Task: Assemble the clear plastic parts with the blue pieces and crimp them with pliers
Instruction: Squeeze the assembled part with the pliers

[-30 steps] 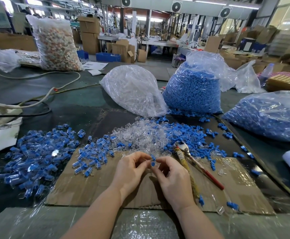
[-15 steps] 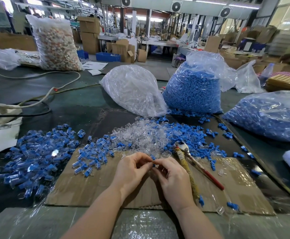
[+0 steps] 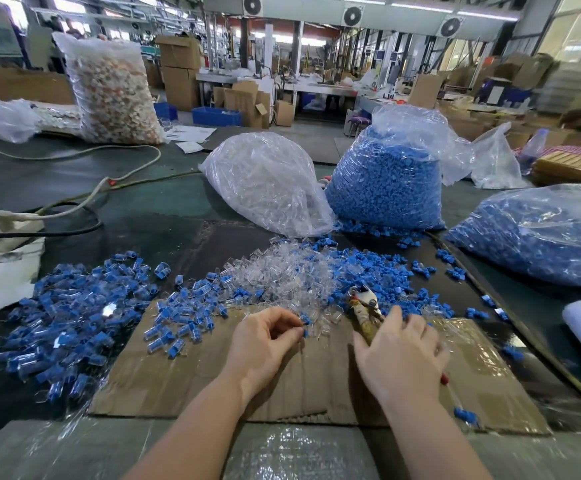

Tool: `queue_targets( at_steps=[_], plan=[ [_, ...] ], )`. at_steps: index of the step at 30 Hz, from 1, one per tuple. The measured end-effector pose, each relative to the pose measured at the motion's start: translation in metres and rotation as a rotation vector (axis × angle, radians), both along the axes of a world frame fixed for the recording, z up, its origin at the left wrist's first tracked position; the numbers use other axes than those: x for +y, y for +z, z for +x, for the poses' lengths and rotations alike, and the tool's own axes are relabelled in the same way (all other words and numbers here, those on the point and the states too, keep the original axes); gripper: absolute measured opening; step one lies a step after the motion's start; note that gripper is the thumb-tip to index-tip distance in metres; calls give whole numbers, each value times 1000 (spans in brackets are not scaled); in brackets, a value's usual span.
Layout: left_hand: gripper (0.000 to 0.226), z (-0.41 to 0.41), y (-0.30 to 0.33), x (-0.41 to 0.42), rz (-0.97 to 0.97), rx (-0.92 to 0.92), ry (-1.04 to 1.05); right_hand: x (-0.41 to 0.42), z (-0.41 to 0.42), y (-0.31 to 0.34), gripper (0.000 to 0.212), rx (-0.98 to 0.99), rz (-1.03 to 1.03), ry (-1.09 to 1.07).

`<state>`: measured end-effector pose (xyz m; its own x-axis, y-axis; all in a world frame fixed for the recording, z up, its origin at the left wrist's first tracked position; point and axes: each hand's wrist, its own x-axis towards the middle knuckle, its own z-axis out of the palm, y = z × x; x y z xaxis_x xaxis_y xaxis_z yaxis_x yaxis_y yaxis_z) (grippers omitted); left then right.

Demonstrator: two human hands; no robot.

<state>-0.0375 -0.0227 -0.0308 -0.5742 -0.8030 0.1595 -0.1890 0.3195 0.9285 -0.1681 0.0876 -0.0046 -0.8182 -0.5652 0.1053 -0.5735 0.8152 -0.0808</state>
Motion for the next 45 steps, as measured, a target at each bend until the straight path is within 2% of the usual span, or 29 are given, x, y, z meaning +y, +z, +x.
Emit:
queue_targets(
  at_steps=[3,6,11,16,19,23,32,35,45],
  plan=[
    [18,0,1,0,-7,-4,1,2,-8,0,69,-88,74,-14],
    [13,0,0,-1,6,7,15,0,-7,4,44,-85,34,32],
    [10,-2,0,-8,101,59,55,2,-8,21,31,-117,-44,109],
    [7,-11,7,-16,463,226,118,-1,3,41,21,-468,-193,318],
    [6,-14,12,-18,528,245,149,-3,11,46,20,-742,-247,369],
    [6,-14,18,-20,555,247,177,-5,17,47,16,-928,-261,378],
    [8,-16,25,-20,513,189,269,-1,12,54,10,-1031,-158,407],
    [8,-17,26,-18,532,207,284,-2,10,53,7,-1001,-146,418],
    [7,-16,32,-15,511,167,290,-6,9,52,20,-1094,-167,381]
  ],
)
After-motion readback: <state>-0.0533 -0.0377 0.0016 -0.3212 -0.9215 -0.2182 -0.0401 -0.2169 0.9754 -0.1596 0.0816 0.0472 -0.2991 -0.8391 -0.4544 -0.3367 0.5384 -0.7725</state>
